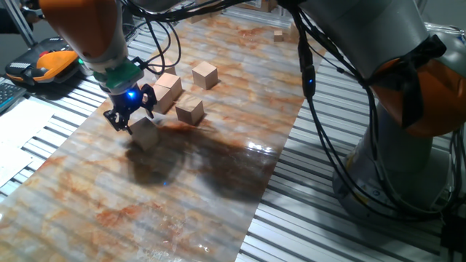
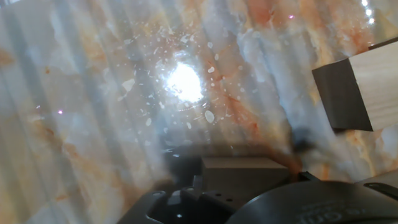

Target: Stack the blocks into a pyramid shape

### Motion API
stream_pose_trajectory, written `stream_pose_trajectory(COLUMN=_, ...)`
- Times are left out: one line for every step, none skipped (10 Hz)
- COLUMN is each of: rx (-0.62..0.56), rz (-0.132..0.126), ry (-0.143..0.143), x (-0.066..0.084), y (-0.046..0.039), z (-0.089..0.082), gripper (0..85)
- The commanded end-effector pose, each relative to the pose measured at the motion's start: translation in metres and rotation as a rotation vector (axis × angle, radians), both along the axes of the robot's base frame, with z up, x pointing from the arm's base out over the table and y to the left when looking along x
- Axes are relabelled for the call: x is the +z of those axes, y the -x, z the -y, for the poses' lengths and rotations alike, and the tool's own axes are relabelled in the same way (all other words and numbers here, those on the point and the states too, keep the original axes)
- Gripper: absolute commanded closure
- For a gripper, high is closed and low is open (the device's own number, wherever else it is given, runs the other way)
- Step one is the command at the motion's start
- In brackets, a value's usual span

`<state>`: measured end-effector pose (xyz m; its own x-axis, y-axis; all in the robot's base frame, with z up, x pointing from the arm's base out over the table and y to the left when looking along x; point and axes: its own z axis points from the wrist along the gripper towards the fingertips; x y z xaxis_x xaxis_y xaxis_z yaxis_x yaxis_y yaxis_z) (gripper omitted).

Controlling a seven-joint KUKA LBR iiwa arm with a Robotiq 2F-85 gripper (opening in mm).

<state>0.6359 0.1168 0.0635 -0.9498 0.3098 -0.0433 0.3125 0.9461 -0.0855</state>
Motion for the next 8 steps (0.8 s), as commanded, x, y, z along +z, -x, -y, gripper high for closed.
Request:
stream_pose_trajectory(rx=0.0, rz=0.003, ry=0.002, x=-0.0016, y=0.0003, z=-0.0005, gripper=17.0)
stream_pose_trajectory(rx=0.0, rz=0.004, ry=0.004, x=-0.003, y=0.0005, z=-0.0008, gripper=17.0)
stream_pose_trajectory(rx=-0.002, rz=0.004, ry=0.004, x=-0.0035, y=0.0007, z=-0.001, gripper=17.0)
stream_pose_trajectory(rx=-0.003, rz=0.004, ry=0.003, x=-0.0041, y=0.0009, z=-0.0012, gripper=17.0)
stream_pose_trajectory(rx=-0.003, rz=0.004, ry=0.003, x=-0.005, y=0.0007, z=-0.0012, gripper=17.0)
stream_pose_trajectory(rx=-0.003, rz=0.006, ry=0.001, x=-0.0059, y=0.0006, z=-0.0015, gripper=17.0)
stream_pose_trajectory(rx=-0.001, rz=0.006, ry=-0.005, x=-0.0063, y=0.0005, z=-0.0015, gripper=17.0)
stream_pose_trajectory(rx=-0.001, rz=0.002, ry=-0.016, x=-0.0065, y=0.0004, z=-0.0016, gripper=17.0)
